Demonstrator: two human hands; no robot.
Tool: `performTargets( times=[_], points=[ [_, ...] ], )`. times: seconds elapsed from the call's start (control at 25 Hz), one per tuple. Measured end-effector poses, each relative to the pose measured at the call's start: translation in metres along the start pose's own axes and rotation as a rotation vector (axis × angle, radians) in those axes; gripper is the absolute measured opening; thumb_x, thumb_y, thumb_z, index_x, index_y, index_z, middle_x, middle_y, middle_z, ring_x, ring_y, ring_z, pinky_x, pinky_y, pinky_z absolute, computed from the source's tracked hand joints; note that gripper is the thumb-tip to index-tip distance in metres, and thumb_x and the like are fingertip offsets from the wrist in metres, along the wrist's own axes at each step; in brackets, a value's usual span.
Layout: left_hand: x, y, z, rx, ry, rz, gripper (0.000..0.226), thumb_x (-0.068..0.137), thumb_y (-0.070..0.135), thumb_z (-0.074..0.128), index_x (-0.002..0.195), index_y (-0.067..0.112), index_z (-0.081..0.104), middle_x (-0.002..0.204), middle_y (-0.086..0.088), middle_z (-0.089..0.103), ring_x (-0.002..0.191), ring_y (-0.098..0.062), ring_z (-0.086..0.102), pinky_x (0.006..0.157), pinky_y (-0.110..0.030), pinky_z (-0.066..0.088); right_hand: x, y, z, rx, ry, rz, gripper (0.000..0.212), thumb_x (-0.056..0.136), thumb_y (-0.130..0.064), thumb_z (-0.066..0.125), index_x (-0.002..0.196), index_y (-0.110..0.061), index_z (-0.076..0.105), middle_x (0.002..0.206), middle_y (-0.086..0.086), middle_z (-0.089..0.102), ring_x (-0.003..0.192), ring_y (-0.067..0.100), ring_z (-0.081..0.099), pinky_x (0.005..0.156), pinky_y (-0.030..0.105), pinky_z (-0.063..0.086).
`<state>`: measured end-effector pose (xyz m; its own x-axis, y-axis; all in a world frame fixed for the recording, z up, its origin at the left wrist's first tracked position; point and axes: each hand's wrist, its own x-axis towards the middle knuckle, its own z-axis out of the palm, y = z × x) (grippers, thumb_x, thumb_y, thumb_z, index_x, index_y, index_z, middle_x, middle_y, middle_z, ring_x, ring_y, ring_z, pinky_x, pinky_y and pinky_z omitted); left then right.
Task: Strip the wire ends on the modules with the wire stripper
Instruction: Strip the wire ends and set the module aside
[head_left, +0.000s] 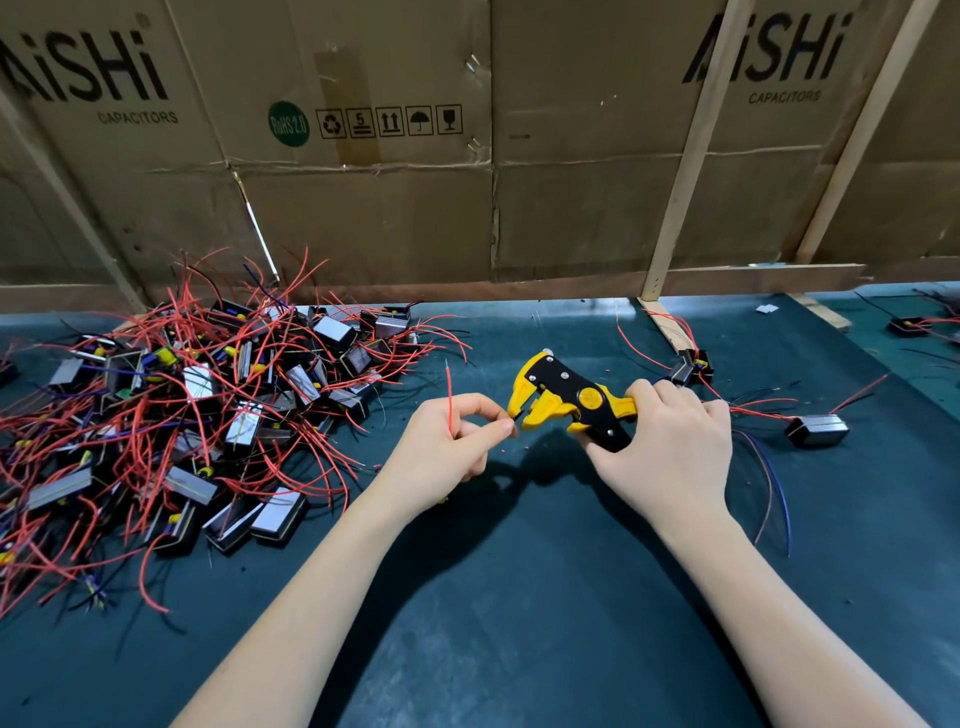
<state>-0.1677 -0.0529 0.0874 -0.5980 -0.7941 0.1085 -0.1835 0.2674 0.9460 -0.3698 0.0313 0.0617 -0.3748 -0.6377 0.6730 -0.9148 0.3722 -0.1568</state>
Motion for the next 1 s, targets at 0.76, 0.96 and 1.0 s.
performTargets(
  times=[0.76, 0.96, 1.0],
  points=[
    [0.0001, -0.0007, 0.0002, -0.084, -0.034, 0.045, 0.019, 0.098, 0.012, 0.057, 0.090, -0.002, 0.066, 0.043, 0.007, 0.034, 0.044, -0.010, 0.023, 0.046, -0.015, 0.025, 0.0015, -0.0004, -0.0013, 0.001, -0.032, -0.023, 0.046, 0.065, -0.052, 0.079, 0.064, -0.012, 0.056, 0.058, 0.004, 0.056, 0.055, 0.031, 0.055, 0.065, 0.036, 0.032],
    [0.0009, -0.0024, -0.0008, -0.088, -0.046, 0.043, 0.018, 0.098, 0.012, 0.057, 0.089, 0.000, 0.066, 0.043, 0.008, 0.034, 0.043, -0.010, 0.024, 0.046, -0.014, 0.025, 0.0011, -0.0006, -0.0012, 0.015, -0.030, -0.030, 0.045, 0.065, -0.051, 0.079, 0.065, -0.012, 0.057, 0.058, 0.004, 0.056, 0.056, 0.032, 0.056, 0.065, 0.036, 0.033],
    [0.0009, -0.0026, -0.0011, -0.086, -0.049, 0.042, 0.018, 0.098, 0.012, 0.057, 0.089, 0.000, 0.066, 0.043, 0.008, 0.034, 0.043, -0.010, 0.024, 0.046, -0.015, 0.025, 0.0013, -0.0006, -0.0015, 0.018, -0.031, -0.032, 0.044, 0.065, -0.050, 0.080, 0.064, -0.012, 0.056, 0.057, 0.004, 0.056, 0.055, 0.032, 0.055, 0.065, 0.035, 0.033]
  ],
)
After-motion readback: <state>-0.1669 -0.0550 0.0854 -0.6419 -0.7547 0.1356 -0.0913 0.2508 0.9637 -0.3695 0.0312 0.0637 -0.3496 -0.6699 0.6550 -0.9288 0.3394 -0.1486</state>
